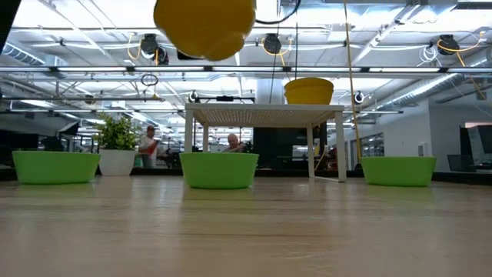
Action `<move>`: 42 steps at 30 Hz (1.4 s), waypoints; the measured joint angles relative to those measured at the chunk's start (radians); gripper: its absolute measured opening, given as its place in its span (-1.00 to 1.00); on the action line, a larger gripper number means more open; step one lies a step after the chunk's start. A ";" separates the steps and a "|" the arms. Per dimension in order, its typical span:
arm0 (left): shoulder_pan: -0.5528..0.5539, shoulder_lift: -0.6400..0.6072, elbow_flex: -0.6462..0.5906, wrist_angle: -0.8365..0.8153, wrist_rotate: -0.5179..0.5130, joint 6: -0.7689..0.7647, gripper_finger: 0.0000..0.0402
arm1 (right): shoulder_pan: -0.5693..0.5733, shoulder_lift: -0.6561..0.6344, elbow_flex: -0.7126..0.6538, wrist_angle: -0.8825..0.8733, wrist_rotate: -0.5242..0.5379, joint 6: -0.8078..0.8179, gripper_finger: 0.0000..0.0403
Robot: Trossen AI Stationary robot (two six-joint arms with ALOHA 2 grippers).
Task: Pick & Place Mini bowls
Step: Stack the blue and yellow patterned bowl on top of the blue and yellow patterned bowls on the shelf
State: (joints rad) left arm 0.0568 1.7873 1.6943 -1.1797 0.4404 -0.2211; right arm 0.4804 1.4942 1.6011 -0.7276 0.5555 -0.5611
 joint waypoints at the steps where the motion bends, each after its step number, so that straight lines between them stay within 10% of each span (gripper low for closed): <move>1: 0.002 0.008 0.000 -0.004 0.021 0.026 -0.95 | 0.000 0.032 0.024 -0.029 -0.018 0.001 -0.08; 23: -0.204 0.009 0.000 -0.013 -0.078 0.390 -0.95 | 0.026 0.247 0.041 -0.040 -0.032 -0.125 -0.28; 34: -0.157 -0.008 0.000 0.011 -0.134 0.242 -0.96 | 0.003 0.054 0.022 0.032 -0.078 0.231 -0.34; 42: -0.104 -0.016 0.000 -0.167 -0.259 0.140 -0.96 | -0.113 -0.153 -0.273 0.338 -0.154 0.343 -0.39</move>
State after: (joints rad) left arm -0.0475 1.7718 1.6939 -1.3470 0.1812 -0.0810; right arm 0.3676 1.3409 1.3285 -0.3893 0.4010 -0.2184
